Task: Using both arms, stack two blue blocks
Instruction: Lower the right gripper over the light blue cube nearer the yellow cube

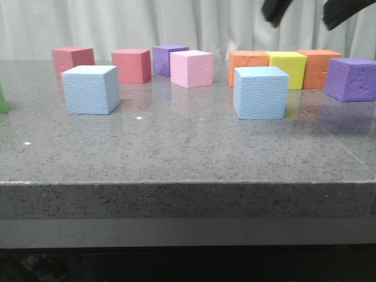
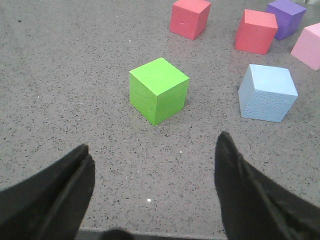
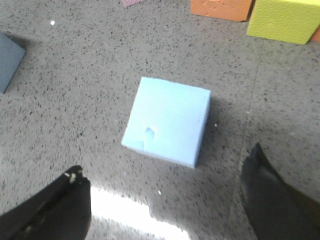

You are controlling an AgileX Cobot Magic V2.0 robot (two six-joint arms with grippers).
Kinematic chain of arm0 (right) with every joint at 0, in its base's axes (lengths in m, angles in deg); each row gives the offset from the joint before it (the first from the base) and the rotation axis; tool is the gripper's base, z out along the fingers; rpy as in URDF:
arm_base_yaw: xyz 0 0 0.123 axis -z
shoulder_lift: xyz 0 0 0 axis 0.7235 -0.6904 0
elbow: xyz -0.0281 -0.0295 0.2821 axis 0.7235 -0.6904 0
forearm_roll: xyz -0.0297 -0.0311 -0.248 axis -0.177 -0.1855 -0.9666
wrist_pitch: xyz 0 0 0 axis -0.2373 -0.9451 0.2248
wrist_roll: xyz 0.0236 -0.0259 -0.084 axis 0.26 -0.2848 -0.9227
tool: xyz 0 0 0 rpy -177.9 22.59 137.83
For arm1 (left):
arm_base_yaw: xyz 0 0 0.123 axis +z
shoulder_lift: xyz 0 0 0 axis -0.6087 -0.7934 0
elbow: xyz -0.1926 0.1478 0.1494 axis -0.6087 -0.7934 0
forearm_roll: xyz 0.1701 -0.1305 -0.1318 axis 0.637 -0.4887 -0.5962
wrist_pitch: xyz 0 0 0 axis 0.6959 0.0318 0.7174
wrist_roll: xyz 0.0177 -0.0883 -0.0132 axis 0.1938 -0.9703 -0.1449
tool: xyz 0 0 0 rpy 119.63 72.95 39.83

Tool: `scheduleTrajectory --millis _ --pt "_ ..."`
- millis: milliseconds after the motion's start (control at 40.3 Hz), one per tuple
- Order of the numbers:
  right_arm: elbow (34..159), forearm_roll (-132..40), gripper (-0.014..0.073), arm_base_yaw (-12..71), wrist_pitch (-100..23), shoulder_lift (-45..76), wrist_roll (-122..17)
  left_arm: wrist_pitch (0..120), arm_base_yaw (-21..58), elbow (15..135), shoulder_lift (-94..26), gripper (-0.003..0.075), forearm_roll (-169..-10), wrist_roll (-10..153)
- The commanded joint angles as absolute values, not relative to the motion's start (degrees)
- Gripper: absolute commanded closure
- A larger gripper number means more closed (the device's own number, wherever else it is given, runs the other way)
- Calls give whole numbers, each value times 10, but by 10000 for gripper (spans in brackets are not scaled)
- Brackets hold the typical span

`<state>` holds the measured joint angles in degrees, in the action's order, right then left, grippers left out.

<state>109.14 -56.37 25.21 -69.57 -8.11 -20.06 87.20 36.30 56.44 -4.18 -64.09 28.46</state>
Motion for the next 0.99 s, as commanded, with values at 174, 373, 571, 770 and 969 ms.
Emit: scheduleTrajectory --millis 174,373,571,770,969 --pt "1175 -730 -20 204 -669 -147 -23 826 364 578 -47 226 -645 285" --pt "1200 -740 -20 203 -662 -193 13 826 364 578 -47 226 -645 285" --pt "1205 -739 -20 203 -644 -228 25 826 364 578 -47 226 -645 285" --pt "1205 -738 -20 203 -648 -257 29 823 364 578 -47 226 -645 285" --pt "1205 -737 84 203 -649 -265 37 822 364 578 -47 226 -645 285"
